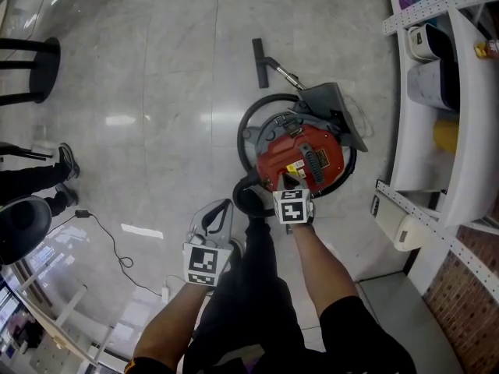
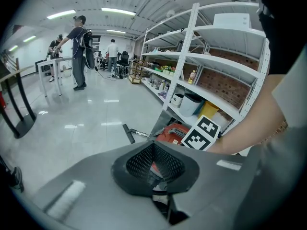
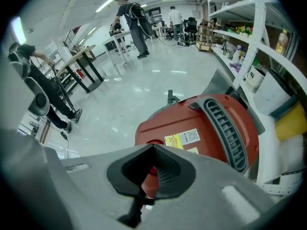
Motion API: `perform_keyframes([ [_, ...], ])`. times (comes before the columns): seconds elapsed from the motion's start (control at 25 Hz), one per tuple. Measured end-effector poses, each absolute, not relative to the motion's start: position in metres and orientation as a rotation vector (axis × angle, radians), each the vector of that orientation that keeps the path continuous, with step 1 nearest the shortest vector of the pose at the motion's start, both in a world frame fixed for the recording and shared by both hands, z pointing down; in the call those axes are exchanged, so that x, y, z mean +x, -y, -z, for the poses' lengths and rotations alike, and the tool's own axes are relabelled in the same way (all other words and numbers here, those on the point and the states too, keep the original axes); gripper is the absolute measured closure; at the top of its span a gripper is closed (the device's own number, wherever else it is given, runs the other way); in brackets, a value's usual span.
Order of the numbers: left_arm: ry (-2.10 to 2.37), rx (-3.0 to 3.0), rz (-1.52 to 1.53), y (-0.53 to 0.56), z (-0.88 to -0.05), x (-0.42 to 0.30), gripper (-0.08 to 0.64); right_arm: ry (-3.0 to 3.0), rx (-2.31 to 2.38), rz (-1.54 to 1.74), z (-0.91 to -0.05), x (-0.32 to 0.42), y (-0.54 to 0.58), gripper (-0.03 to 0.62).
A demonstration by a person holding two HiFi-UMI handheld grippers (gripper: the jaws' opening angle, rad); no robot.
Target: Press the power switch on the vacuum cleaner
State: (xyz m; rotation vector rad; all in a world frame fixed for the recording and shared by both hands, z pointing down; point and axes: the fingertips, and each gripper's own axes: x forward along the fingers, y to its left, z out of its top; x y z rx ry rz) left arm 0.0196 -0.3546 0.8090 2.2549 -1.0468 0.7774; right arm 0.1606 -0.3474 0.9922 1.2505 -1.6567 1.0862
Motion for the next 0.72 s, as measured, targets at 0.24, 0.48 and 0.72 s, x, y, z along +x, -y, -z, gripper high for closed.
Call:
perform_keyframes([
  [0.24, 1.023, 2.252, -0.789, 0.352, -0.811, 0.019, 0.546, 1.605, 1.188, -1.117, -1.0, 0.158, 0.351, 0.6],
  [0.48, 1.021, 2.271, -0.803, 0.355, -0.809, 0.014, 0.545, 1.576, 1.145, -1.124, -1.001, 0.157, 0.36, 0.6],
  [0.72, 1.012, 2.325, -0.775, 0.357, -0.79, 0.015, 0.546, 1.656, 1.31, -1.116, -0.949, 0.155, 0.364, 0.6],
])
